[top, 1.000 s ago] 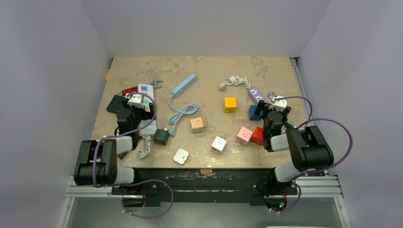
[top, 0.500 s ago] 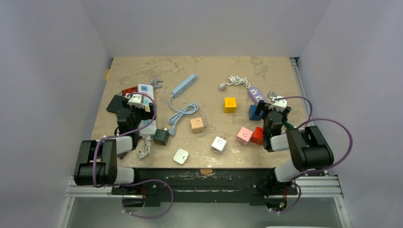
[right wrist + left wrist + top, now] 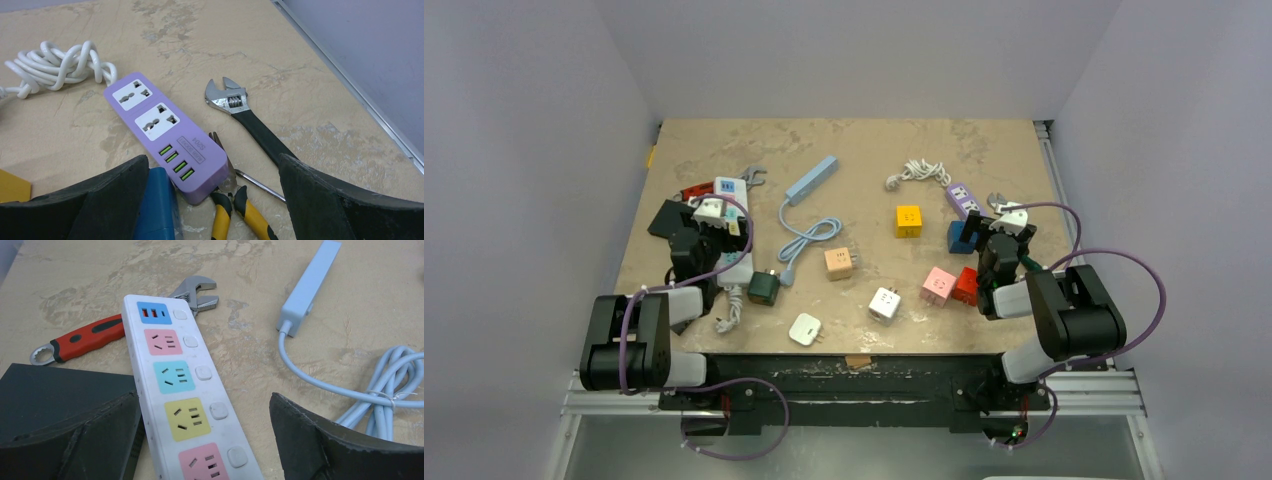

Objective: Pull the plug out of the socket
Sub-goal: Reset both arms

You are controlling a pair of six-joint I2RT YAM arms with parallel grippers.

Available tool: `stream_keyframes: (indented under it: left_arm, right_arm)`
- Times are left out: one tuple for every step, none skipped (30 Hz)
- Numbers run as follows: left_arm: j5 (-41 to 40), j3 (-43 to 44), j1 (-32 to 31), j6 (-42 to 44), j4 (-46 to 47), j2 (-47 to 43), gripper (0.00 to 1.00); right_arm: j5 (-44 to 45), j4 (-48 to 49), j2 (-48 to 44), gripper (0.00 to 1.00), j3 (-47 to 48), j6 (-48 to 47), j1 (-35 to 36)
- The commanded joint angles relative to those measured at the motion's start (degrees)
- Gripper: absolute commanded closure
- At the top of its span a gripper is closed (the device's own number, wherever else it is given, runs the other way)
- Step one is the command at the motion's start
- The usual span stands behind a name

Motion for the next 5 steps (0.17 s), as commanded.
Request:
stream_keyframes:
  left_arm:
    - [-0.27,0.92,-0.30,0.78,0.92,-0.66,0.00]
    - [-0.26,0.87,-0.26,0.83,1.00,-0.77,0.00]
    - [-0.30,0.83,-0.33,0.83,1.08,-0.81,0.00]
    - [-0.32,0.71,-0.33,0.80,1.22,-0.89,0.00]
    - [-0.21,0.64,-0.28,0.82,1.30,-0.90,0.00]
  right_arm:
    - [0.48,2.65,-1.41,0.01,0.44,-0.12,-0.18]
    - [0.47,2.63,-1.40,0.01,0.45,-0.12,-0.16]
    - [0.47,2.65,-1.40,0.01,0.45,-0.12,-0.13]
    - [0.47,2.62,-1.41,0.01,0.45,-0.12,-0.16]
    - [0.47,2.60,-1.37,0.01,0.40,-0.14,-0.16]
